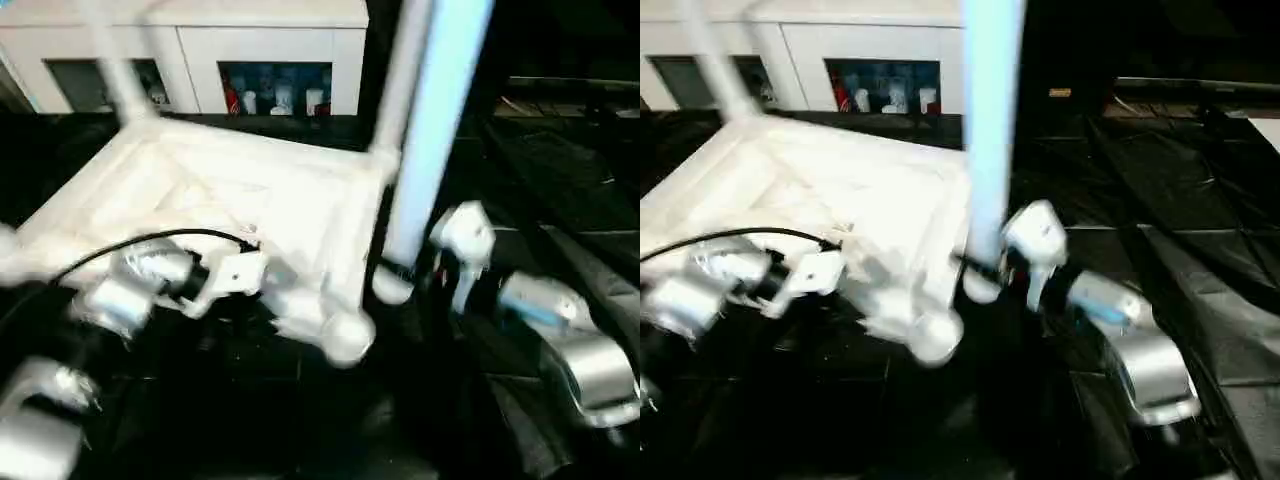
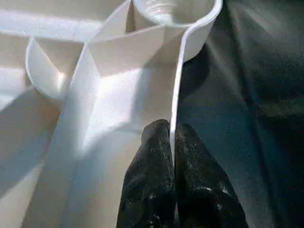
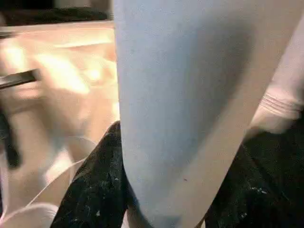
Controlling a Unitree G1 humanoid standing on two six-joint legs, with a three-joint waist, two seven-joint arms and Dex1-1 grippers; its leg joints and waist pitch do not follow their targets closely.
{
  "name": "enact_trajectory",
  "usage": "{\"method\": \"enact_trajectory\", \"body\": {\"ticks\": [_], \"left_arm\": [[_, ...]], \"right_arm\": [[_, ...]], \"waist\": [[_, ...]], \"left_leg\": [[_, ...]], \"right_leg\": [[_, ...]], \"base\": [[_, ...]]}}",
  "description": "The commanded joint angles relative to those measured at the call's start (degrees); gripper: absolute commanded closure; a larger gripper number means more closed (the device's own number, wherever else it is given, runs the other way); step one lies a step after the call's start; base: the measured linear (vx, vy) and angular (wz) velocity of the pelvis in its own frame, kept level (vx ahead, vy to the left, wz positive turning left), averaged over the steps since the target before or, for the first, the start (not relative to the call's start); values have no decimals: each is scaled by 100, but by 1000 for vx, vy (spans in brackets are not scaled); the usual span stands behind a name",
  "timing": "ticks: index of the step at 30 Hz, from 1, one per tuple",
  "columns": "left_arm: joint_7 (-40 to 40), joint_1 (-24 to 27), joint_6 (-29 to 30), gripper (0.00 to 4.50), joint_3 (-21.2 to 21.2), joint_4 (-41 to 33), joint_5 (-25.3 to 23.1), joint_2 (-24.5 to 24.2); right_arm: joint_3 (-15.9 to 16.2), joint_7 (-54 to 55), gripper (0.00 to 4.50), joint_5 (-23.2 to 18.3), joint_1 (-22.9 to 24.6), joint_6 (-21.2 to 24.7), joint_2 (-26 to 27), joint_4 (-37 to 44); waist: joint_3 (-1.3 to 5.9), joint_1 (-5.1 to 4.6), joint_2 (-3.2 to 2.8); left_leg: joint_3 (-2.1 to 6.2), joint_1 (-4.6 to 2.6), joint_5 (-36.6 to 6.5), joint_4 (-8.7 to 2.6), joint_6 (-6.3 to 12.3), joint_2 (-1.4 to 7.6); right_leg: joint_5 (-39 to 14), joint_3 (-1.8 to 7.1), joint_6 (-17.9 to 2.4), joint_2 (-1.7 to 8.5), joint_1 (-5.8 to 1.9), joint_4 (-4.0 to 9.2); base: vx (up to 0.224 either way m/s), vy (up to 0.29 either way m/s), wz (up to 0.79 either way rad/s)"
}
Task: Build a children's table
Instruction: Insert table leg to table base
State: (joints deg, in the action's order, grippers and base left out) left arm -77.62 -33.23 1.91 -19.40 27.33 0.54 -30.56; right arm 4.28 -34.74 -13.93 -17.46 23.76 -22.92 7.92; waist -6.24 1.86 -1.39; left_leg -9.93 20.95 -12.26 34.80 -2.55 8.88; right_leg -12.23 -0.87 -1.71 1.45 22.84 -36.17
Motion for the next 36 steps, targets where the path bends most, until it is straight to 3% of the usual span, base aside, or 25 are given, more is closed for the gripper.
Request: {"method": "enact_trajectory", "body": {"ticks": [1,8,11,13,15,17,18,19,21,23,24,25,28,30,32,36], "left_arm": [[750,305,534,450,232,86,-27,75],[1688,690,1342,450,449,-565,-99,533],[1906,847,1156,450,267,-790,-439,518],[2057,899,1108,450,222,-895,-566,515],[2057,899,1108,450,222,-895,-566,515],[2337,921,1155,450,248,-1030,-602,606],[2360,915,1141,450,249,-1037,-591,626],[2360,915,1141,450,249,-1037,-591,626],[2385,913,1174,450,215,-1081,-585,647],[2249,891,1203,450,11,-1174,-696,557],[2186,886,1216,450,-63,-1214,-744,512],[2146,867,1229,450,-122,-1230,-822,462],[2117,770,1169,450,-180,-1185,-941,382],[2127,747,1167,450,-184,-1187,-961,366],[2090,711,1184,450,-158,-1218,-898,359],[2074,671,1391,450,-70,-1296,-798,372]], "right_arm": [[-209,210,265,-49,-79,197,44,-54],[-314,446,265,-262,-213,560,260,-27],[-262,501,265,-269,-267,638,367,-4],[-279,551,265,-330,-323,761,435,19],[-279,551,265,-330,-323,761,435,19],[-281,430,265,-644,-490,1129,568,108],[-263,367,266,-706,-526,1189,580,118],[-263,367,266,-706,-526,1189,580,118],[-211,242,266,-803,-594,1283,584,106],[-10,-30,266,-804,-744,1361,513,-59],[61,-109,266,-779,-789,1382,479,-125],[131,-189,266,-728,-839,1410,439,-199],[227,-299,266,-634,-1014,1393,398,-448],[238,-323,266,-615,-1089,1378,399,-552],[275,-379,266,-587,-1214,1390,355,-713],[285,-509,266,-584,-1319,1466,214,-782]], "waist": [[357,39,6],[353,39,37],[347,43,36],[314,24,75],[308,31,53],[289,25,67],[270,10,100],[279,18,83],[258,6,112],[231,-7,168],[229,-3,142],[222,-16,179],[204,-9,174],[190,-10,176],[168,-16,220],[149,-2,220]], "left_leg": [[165,-9,-284,-400,226,396],[165,-13,-228,-405,336,388],[169,-5,-206,-413,381,389],[157,-22,-313,-429,403,393],[166,-20,-325,-437,379,398],[172,-27,-369,-454,345,406],[159,-30,-408,-456,355,399],[165,-35,-424,-453,336,401],[168,-21,-403,-465,332,404],[158,-33,-406,-476,324,409],[165,-40,-375,-479,320,412],[155,-48,-315,-476,341,420],[153,-44,-250,-477,342,416],[154,-44,-280,-484,329,420],[149,-43,-331,-492,300,416],[148,-71,-411,-501,239,436]], "right_leg": [[-60,323,-1640,653,-394,396],[-277,321,-1465,635,-358,443],[-210,318,-1416,625,-346,439],[-399,319,-1356,625,-311,475],[-516,321,-1334,635,-311,476],[-641,323,-1301,636,-293,484],[-688,324,-1290,624,-278,500],[-765,331,-1267,644,-284,500],[-749,333,-1251,639,-282,492],[-787,331,-1210,637,-258,505],[-767,333,-1214,647,-257,497],[-610,337,-1243,640,-245,488],[-415,340,-1294,653,-248,475],[-429,339,-1321,652,-243,482],[-527,342,-1320,656,-249,492],[-732,351,-1297,672,-234,506]], "base": [[0,0,0],[0,0,0],[0,0,0],[0,0,0],[0,0,0],[0,0,0],[0,0,0],[0,0,0],[0,0,0],[0,0,0],[0,0,0],[0,0,0],[0,0,0],[0,0,0],[0,0,0],[0,0,0]]}}
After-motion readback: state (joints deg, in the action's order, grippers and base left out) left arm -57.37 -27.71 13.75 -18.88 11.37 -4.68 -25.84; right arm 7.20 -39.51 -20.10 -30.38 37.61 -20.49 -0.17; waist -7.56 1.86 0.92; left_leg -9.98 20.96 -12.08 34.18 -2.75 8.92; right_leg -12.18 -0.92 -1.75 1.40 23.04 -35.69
